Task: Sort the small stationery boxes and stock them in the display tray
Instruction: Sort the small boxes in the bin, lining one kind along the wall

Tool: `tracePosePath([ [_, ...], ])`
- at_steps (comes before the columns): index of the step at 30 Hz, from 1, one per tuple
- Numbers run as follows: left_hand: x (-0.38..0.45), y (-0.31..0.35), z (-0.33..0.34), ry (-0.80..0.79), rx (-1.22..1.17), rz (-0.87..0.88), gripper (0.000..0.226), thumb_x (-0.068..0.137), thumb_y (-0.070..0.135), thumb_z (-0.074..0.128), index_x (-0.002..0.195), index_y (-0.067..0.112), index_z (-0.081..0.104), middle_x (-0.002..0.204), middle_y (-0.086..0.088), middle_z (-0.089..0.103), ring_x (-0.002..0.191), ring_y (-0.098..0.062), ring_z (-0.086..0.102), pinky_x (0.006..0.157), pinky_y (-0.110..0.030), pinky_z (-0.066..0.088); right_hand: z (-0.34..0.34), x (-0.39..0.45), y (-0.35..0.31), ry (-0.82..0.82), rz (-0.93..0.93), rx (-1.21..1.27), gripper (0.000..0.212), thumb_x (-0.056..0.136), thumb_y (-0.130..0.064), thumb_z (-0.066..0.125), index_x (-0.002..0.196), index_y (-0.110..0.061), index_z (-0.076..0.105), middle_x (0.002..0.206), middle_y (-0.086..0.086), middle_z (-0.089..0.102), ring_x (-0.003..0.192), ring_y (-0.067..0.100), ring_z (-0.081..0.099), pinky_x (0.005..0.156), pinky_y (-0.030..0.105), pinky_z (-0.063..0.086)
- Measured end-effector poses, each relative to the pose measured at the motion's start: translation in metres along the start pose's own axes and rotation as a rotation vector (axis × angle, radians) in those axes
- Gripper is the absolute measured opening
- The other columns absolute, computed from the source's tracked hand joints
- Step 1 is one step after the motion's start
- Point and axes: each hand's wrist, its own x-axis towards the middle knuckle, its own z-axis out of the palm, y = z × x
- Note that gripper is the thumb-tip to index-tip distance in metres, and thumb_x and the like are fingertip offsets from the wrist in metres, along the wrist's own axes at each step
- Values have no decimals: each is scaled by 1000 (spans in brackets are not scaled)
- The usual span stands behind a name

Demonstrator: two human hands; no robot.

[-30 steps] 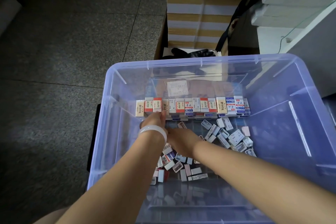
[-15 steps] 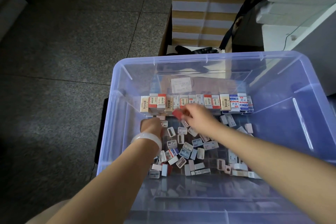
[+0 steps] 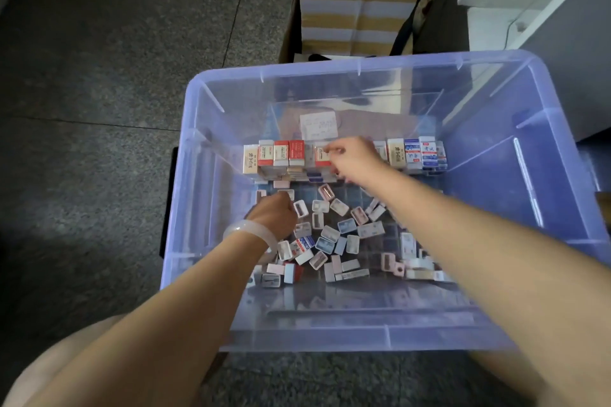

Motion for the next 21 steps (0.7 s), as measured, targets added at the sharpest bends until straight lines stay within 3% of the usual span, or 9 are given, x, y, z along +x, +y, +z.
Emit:
tracePosePath([
  [3, 0, -4, 1, 80, 129, 43, 15, 98, 15, 36, 98, 13, 50, 83, -3, 51, 70, -18, 48, 67, -30, 38, -46, -5, 22, 20, 33, -68, 25, 97, -14, 43, 110, -10, 64, 77, 1, 63, 55, 7, 48, 48, 16, 38],
  [5, -1, 0, 2, 97, 149, 59, 13, 96, 12, 38, 94, 12, 50, 85, -5, 52, 72, -21, 50, 64, -30, 39, -62, -13, 39, -20, 54, -206, 27, 95, -13, 41, 103, -5, 66, 68, 2, 61, 50, 9, 47, 40, 12, 37],
  [7, -3, 5, 4, 61, 116, 121, 13, 95, 8, 40, 92, 13, 52, 86, -5, 53, 67, -18, 49, 57, -24, 38, -68, -25, 53, -135, 69, -372, 29, 92, -9, 40, 99, 2, 67, 74, 9, 65, 51, 11, 49, 38, 11, 36],
  [10, -4, 3, 10, -94, -73, 228, 19, 96, 9, 44, 110, 12, 56, 91, -4, 56, 71, -17, 55, 55, -22, 42, -65, -43, 65, -344, 81, -511, 28, 93, -11, 43, 91, 2, 67, 85, 15, 67, 65, 21, 58, 54, 23, 47],
  [12, -2, -3, 13, -143, -96, 241, 20, 96, 7, 46, 114, 9, 56, 96, -7, 59, 75, -20, 59, 60, -23, 49, -54, -53, 67, -446, 24, -612, 25, 93, -14, 45, 79, -3, 63, 83, 12, 65, 72, 23, 58, 60, 28, 47],
  [13, 1, -6, 14, -129, -54, 242, 19, 96, 7, 47, 113, 9, 57, 98, -8, 59, 78, -21, 60, 63, -24, 50, -46, -56, 69, -494, -23, -665, 23, 93, -15, 46, 81, -5, 63, 86, 10, 65, 79, 24, 60, 66, 29, 47],
  [16, 9, -13, 16, -74, 119, 239, 14, 96, 11, 50, 105, 7, 60, 95, -6, 59, 78, -17, 54, 66, -22, 43, -21, -63, 70, -630, -133, -759, 25, 94, -21, 50, 112, -9, 63, 111, 9, 64, 101, 25, 59, 85, 32, 46],
  [21, 11, -16, 26, -165, 291, 199, 7, 95, 16, 51, 94, 9, 52, 88, -4, 53, 75, -19, 49, 66, -26, 38, 0, -70, 73, -766, -207, -815, 26, 92, -25, 53, 109, -8, 62, 107, 11, 64, 93, 25, 59, 75, 30, 45],
])
